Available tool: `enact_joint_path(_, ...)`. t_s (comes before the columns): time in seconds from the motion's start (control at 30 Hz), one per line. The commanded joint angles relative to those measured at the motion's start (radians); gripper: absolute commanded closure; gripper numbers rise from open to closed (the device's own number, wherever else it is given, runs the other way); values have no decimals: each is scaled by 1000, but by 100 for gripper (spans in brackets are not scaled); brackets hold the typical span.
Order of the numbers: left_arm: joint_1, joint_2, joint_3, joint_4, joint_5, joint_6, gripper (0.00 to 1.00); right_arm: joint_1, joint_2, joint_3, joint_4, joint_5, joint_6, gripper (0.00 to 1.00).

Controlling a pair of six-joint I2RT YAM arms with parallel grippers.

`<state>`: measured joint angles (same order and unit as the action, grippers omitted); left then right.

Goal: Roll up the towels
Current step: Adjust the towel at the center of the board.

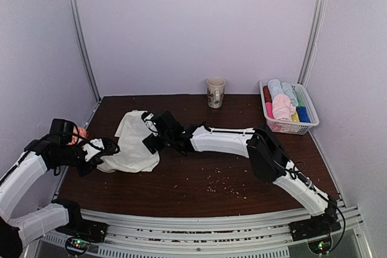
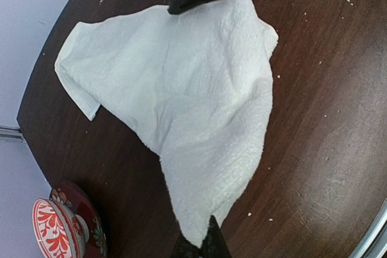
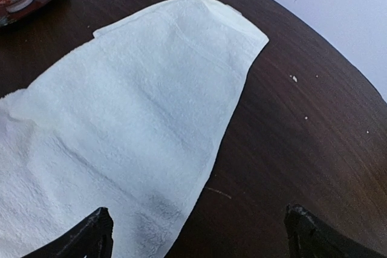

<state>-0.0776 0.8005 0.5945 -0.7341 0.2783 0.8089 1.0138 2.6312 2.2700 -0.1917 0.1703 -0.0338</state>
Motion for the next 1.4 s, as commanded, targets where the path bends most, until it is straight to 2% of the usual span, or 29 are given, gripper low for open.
enact_joint_path(0.0,8,8,55,26,75,-27,100,35,-7,-29,-81,45,-1,0)
enact_joint_path(0.27,7,31,92,18,110,-30,100,49,-33,-82,-231,75,-2,0)
enact_joint_path(0.37,6,75,123,20,114,-32,100,50,-98,-176,-305,89,33,0)
enact_joint_path(0.6,-11,234,207,75,139,-77,100,73,-358,-670,-279,112,136,0)
enact_joint_path(0.73,-76,304,226,87,134,-81,100,174,-502,-888,-224,40,200,0)
enact_joint_path(0.83,-110,319,224,74,141,-67,100,317,-532,-894,-204,-54,225,0)
enact_joint_path(0.97,-113,273,210,62,168,-48,100,437,-513,-762,-238,-88,231,0)
enact_joint_path(1.1,-114,207,183,63,147,-34,100,396,-590,-729,-269,73,227,0)
enact_joint_path(1.37,-114,210,172,72,119,-35,100,235,-765,-797,-296,95,133,0)
